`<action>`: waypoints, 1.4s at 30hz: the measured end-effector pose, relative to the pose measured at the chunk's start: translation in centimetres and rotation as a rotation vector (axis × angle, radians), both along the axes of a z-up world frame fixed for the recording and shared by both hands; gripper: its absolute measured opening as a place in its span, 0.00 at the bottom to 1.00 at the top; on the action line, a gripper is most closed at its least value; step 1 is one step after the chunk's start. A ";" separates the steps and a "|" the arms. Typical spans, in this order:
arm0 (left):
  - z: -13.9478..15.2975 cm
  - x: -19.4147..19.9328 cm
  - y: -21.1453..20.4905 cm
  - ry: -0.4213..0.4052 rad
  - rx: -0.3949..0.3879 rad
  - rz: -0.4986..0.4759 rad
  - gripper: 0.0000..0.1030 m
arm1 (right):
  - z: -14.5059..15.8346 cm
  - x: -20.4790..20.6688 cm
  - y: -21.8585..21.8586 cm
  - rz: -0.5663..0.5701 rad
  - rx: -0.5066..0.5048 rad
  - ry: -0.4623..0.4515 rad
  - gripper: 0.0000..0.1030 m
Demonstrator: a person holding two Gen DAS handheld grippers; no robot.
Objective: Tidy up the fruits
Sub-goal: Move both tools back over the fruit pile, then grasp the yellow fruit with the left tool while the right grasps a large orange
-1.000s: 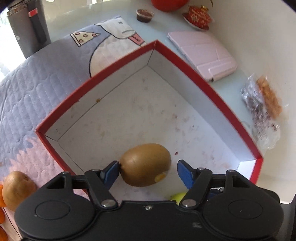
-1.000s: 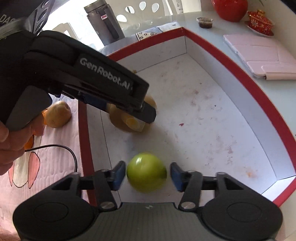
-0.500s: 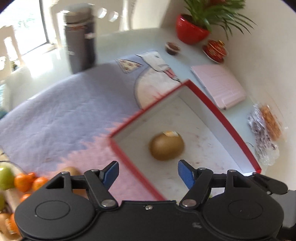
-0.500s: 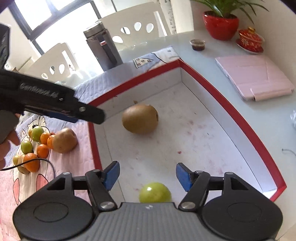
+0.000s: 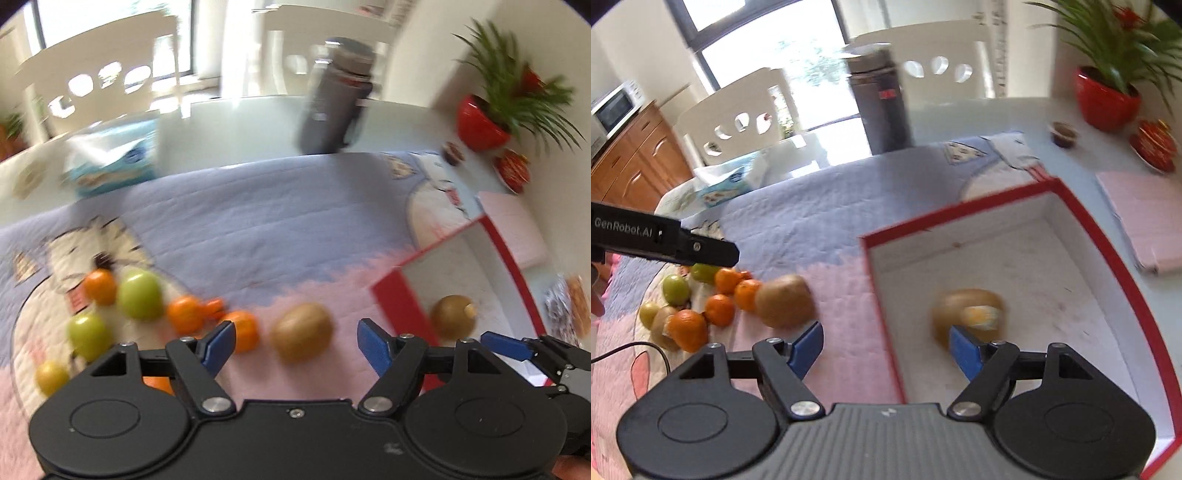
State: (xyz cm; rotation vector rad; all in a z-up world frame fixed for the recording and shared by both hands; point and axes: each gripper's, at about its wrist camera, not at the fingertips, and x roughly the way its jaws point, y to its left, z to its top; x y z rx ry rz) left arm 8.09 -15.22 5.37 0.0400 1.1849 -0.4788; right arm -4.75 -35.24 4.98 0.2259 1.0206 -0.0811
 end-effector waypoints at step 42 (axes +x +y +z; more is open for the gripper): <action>-13.0 4.0 20.8 0.126 0.223 0.409 0.95 | -10.6 11.8 22.3 0.228 0.166 0.212 0.57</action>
